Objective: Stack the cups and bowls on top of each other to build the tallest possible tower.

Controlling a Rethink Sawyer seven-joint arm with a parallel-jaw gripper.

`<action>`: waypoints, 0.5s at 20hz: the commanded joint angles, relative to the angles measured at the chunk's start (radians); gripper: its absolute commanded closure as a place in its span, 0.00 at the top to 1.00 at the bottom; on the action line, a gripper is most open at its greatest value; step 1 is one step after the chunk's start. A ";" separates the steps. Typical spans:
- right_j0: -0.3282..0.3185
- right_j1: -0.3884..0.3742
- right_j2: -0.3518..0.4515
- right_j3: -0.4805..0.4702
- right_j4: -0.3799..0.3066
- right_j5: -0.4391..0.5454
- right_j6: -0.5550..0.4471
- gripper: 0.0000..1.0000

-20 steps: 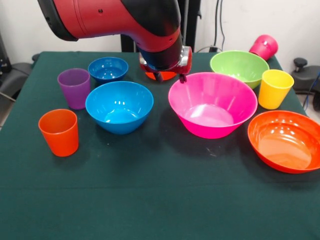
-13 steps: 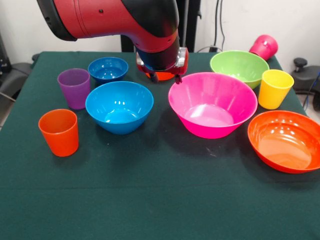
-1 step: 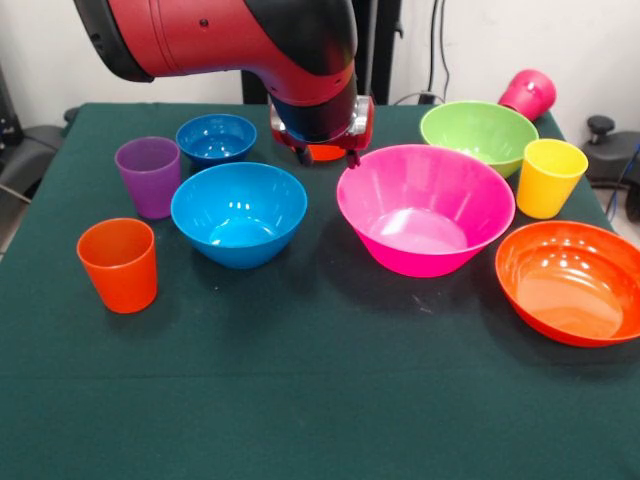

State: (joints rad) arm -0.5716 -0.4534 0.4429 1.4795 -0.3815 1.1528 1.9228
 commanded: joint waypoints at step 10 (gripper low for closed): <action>-0.017 0.023 0.067 -0.001 -0.034 -0.050 -0.179 1.00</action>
State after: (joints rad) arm -0.5769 -0.4533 0.4512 1.4795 -0.3819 1.1526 1.9228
